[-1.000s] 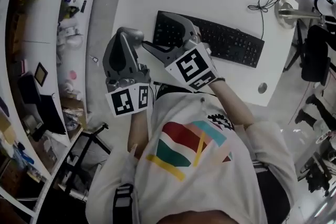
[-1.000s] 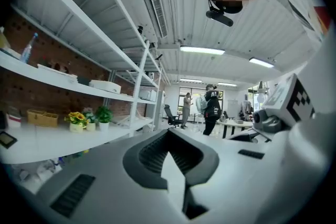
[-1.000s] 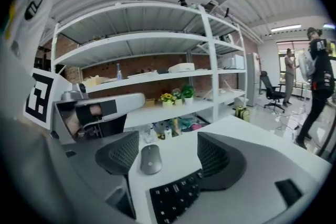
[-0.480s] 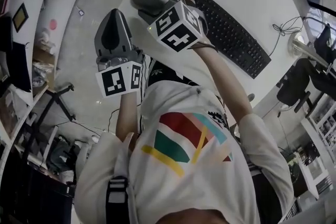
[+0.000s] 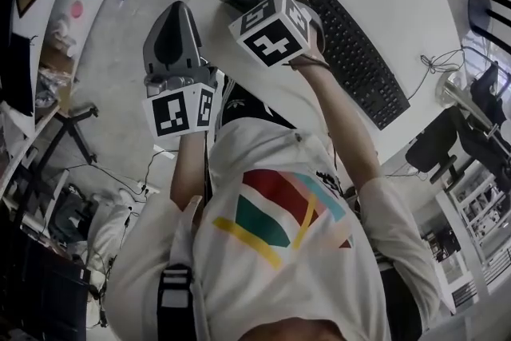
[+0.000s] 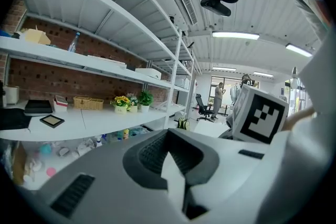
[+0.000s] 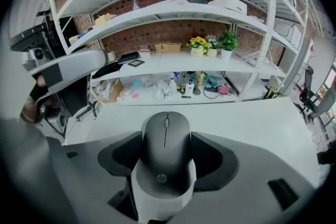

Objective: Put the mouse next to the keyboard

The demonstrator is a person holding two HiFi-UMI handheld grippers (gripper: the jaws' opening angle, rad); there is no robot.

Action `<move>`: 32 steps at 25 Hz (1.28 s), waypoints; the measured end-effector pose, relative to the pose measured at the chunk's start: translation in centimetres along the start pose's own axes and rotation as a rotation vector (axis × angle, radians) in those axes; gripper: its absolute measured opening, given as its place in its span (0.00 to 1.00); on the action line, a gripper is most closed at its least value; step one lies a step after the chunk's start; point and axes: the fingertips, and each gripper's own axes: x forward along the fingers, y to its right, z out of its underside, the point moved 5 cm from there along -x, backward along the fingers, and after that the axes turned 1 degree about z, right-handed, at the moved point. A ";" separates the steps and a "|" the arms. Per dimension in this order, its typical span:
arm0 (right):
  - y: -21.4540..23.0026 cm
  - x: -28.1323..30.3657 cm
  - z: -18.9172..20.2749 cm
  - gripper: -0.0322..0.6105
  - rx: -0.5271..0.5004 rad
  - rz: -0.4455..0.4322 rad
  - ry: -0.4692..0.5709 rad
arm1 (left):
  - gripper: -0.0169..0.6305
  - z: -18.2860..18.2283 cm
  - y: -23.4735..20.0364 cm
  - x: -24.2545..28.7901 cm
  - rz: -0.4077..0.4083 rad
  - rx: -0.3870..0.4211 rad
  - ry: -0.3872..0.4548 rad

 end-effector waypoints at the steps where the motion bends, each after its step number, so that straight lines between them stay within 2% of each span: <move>1: 0.0 0.1 0.0 0.52 0.004 -0.003 0.003 | 0.09 0.1 0.0 0.1 0.000 0.002 -0.001; 9: 1.1 -1.3 -0.7 0.52 0.063 0.031 0.089 | 0.09 -1.1 2.7 1.3 0.075 0.003 0.022; 13: 3.3 -4.0 -0.5 0.52 0.114 0.083 0.128 | 0.09 -1.3 4.6 1.8 0.121 0.004 0.012; 16: 5.2 -6.5 1.1 0.52 0.148 0.136 0.132 | 0.09 -1.4 6.5 2.1 0.161 0.016 0.003; 21: 9.2 -11.7 6.5 0.52 0.287 0.275 0.134 | 0.09 -2.0 11.2 4.0 0.310 0.060 -0.005; 24: 10.9 -15.4 11.2 0.52 0.401 0.357 0.146 | 0.09 -1.9 15.1 4.0 0.392 0.084 -0.015; 27: 12.1 -19.0 16.3 0.52 0.530 0.467 0.154 | 0.09 -1.6 18.7 4.4 0.512 0.119 -0.029; 32: 12.5 -24.2 25.8 0.52 0.665 0.596 0.120 | 0.09 0.0 25.3 3.3 0.670 0.266 -0.041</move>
